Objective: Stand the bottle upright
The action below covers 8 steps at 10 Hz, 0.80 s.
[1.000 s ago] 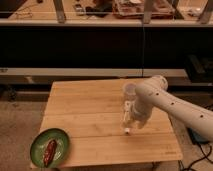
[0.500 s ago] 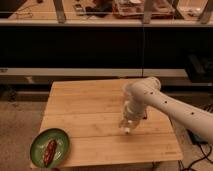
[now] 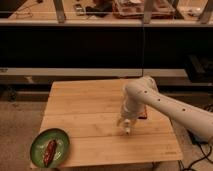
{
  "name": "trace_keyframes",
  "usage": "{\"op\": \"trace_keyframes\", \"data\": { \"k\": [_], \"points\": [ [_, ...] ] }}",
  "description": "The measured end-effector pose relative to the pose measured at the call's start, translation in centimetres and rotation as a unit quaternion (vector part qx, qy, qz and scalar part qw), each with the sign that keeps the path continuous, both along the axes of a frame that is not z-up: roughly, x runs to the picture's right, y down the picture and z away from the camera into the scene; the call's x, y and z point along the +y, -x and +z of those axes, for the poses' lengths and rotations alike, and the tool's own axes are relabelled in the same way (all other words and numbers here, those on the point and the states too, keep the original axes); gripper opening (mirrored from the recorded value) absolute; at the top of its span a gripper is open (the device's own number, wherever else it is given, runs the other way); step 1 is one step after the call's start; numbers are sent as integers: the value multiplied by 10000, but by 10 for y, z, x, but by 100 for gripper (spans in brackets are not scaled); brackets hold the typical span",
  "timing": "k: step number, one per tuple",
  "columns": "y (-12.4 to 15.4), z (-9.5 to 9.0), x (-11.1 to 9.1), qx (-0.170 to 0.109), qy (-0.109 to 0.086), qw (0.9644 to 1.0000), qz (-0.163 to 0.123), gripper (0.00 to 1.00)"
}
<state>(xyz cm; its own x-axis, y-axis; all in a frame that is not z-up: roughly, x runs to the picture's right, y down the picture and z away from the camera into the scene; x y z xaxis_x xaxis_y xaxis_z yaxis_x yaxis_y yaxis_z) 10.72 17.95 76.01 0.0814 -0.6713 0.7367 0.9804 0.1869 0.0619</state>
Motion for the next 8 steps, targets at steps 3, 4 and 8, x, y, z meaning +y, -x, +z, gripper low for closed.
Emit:
{"op": "trace_keyframes", "data": {
  "k": [3, 4, 8],
  "points": [
    [-5, 5, 6, 139, 107, 9997, -174, 49],
    [-6, 5, 6, 174, 113, 9995, -221, 49],
    [-9, 14, 11, 258, -9, 9988, -420, 49]
  ]
}}
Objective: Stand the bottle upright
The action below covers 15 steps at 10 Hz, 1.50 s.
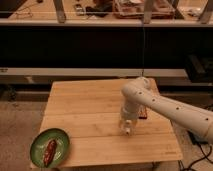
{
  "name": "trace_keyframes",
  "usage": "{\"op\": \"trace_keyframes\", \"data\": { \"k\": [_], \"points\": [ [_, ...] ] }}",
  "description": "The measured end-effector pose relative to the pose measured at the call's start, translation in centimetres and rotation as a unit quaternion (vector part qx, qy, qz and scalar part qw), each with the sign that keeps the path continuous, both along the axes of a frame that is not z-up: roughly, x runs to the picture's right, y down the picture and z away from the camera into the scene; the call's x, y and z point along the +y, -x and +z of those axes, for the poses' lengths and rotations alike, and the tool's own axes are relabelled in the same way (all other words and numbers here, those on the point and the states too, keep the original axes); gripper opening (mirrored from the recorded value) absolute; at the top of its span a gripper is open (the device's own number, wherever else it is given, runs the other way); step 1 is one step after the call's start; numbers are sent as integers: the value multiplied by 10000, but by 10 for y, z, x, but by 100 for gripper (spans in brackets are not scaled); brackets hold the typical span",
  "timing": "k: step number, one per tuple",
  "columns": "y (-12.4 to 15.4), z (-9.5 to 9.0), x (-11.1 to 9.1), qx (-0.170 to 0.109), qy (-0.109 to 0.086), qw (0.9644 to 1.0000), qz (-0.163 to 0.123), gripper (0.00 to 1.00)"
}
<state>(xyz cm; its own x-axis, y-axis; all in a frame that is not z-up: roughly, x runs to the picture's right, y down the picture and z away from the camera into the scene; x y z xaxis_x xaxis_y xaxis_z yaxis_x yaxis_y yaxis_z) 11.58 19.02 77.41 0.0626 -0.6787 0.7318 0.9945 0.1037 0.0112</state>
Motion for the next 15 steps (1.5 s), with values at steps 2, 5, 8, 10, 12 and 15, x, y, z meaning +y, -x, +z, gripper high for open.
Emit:
{"op": "trace_keyframes", "data": {
  "k": [2, 5, 8, 10, 12, 15],
  "points": [
    [3, 8, 7, -48, -91, 9999, -81, 49],
    [1, 19, 18, -57, -209, 9995, -240, 49],
    [-9, 20, 23, 168, -186, 9990, -377, 49],
    [-9, 20, 31, 250, -91, 9990, -363, 49],
    [-5, 24, 41, 316, 10, 9989, -361, 49],
    [-3, 30, 47, 381, 73, 9987, -343, 49]
  ]
}}
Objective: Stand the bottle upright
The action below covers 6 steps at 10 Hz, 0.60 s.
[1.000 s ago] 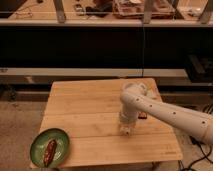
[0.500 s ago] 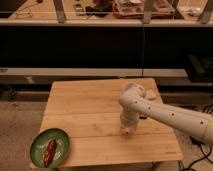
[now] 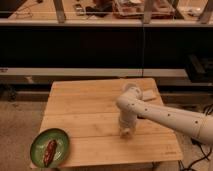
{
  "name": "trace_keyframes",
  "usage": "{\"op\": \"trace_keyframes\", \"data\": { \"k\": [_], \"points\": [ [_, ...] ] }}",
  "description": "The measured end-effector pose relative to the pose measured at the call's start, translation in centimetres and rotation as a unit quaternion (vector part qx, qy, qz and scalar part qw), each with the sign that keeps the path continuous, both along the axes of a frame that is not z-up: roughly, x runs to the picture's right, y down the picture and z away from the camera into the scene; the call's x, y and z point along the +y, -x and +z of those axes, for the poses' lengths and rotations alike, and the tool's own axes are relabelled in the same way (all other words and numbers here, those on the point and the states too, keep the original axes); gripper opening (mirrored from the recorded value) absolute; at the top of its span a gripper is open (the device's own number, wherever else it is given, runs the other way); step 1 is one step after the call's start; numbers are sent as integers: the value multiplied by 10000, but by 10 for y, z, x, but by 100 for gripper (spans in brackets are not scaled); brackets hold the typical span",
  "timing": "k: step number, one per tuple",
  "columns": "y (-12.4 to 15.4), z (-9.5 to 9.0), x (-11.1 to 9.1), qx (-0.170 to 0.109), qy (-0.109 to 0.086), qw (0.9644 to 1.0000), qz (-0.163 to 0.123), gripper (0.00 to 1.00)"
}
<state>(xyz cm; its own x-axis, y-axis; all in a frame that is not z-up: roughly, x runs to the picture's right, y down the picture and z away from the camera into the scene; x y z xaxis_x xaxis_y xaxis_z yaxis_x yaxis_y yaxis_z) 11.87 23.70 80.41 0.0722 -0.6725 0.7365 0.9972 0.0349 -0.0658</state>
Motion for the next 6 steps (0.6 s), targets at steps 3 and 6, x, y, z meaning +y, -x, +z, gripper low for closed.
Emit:
{"op": "trace_keyframes", "data": {
  "k": [3, 6],
  "points": [
    [1, 6, 3, 53, 13, 10000, 20, 49],
    [-1, 11, 4, 162, -33, 9998, 53, 49]
  ]
}}
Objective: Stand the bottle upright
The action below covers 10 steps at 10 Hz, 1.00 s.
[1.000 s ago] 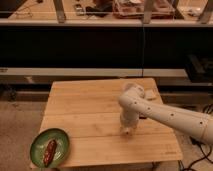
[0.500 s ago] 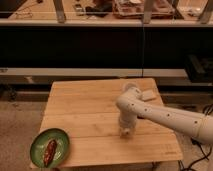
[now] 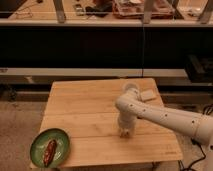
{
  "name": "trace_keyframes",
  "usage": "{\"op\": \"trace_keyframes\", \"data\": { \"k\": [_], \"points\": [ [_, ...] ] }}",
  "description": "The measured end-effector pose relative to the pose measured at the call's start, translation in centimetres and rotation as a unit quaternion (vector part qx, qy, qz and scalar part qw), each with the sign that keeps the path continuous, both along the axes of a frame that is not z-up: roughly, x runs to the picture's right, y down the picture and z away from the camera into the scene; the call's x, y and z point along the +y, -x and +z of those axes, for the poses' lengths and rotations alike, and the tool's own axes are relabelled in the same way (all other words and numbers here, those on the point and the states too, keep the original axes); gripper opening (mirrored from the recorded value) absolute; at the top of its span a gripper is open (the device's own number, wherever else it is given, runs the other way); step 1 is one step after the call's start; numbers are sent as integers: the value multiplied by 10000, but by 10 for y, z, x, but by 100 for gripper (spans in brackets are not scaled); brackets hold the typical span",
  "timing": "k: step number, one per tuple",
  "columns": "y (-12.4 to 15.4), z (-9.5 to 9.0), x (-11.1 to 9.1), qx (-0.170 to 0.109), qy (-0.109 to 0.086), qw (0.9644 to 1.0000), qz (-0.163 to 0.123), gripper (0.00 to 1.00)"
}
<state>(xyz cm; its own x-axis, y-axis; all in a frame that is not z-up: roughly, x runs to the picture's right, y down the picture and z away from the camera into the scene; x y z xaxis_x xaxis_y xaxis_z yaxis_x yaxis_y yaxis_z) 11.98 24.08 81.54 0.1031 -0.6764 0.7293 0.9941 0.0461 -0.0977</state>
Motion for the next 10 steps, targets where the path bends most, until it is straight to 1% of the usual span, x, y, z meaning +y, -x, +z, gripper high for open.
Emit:
{"op": "trace_keyframes", "data": {
  "k": [1, 3, 5, 7, 8, 10],
  "points": [
    [-1, 1, 1, 32, 0, 10000, 14, 49],
    [-5, 1, 2, 161, 61, 9998, 46, 49],
    [-5, 0, -2, 240, 112, 9995, 161, 49],
    [-4, 0, -4, 245, 135, 9993, 229, 49],
    [-2, 0, -5, 237, 145, 9993, 265, 46],
    [-2, 1, -5, 224, 170, 9992, 277, 46]
  ]
}}
